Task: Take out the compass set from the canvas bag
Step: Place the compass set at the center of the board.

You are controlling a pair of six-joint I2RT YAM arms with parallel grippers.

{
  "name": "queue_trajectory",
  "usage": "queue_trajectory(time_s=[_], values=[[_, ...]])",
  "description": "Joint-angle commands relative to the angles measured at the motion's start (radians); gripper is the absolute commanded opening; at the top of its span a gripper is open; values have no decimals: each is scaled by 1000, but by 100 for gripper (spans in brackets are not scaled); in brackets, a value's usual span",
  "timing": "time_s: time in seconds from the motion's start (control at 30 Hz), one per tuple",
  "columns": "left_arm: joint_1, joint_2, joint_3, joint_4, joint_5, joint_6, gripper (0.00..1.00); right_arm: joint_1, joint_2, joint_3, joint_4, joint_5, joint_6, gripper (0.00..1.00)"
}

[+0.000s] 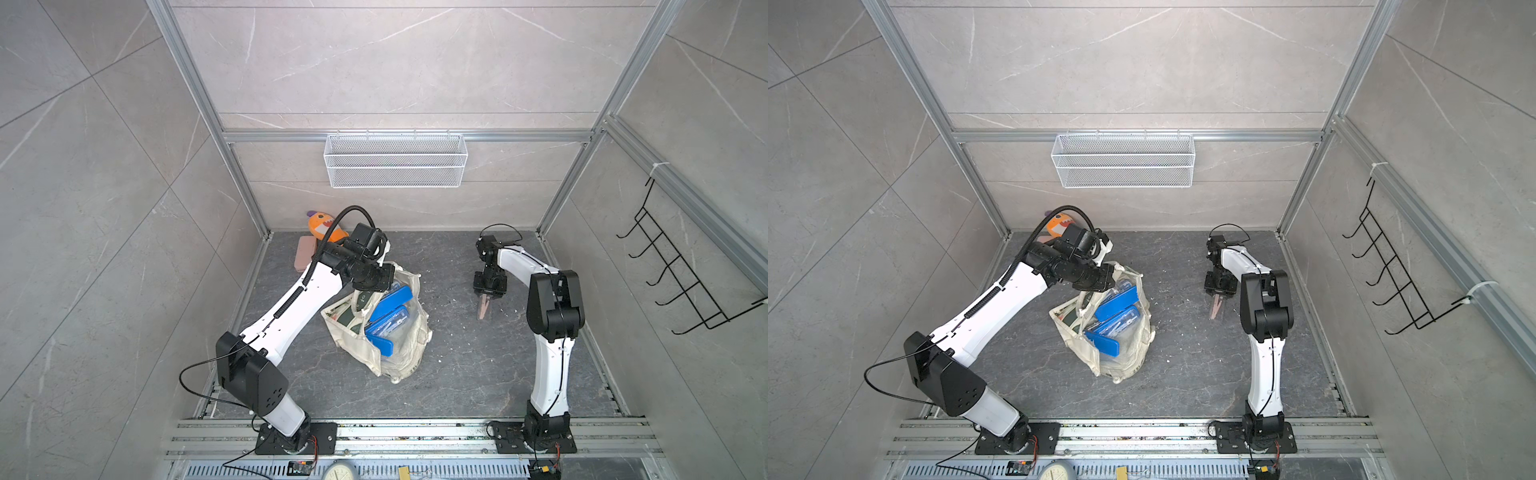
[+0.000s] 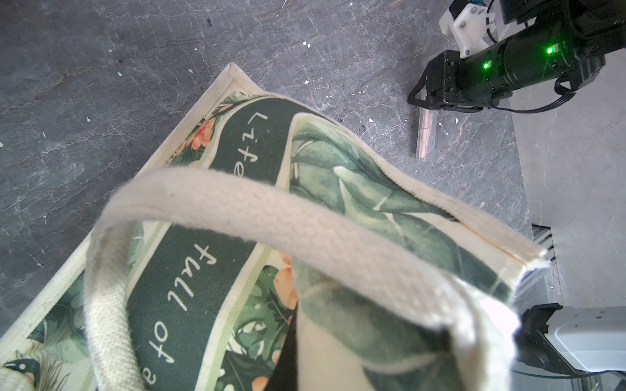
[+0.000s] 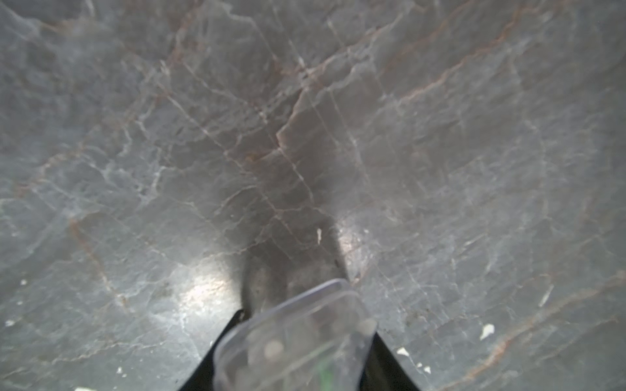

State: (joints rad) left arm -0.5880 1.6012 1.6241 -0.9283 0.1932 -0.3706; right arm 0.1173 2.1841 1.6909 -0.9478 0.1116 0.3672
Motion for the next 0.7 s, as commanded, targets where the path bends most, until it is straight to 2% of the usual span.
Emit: queue_trajectory(time_s=[0.0, 0.13, 0.37, 0.53, 0.67], values=[[3, -34, -1, 17, 38, -8, 0, -4, -52, -17, 9, -19, 1, 60], [4, -29, 4, 17, 41, -9, 0, -3, -128, -63, 39, -28, 4, 73], [3, -55, -16, 26, 32, -27, 0, -3, -362, -210, 142, -108, 17, 81], [4, -66, -30, 29, 30, -35, 0, -1, -562, -311, 209, -165, 89, 71], [4, -69, -38, 31, 25, -40, 0, 8, -729, -429, 338, -323, 141, 69]])
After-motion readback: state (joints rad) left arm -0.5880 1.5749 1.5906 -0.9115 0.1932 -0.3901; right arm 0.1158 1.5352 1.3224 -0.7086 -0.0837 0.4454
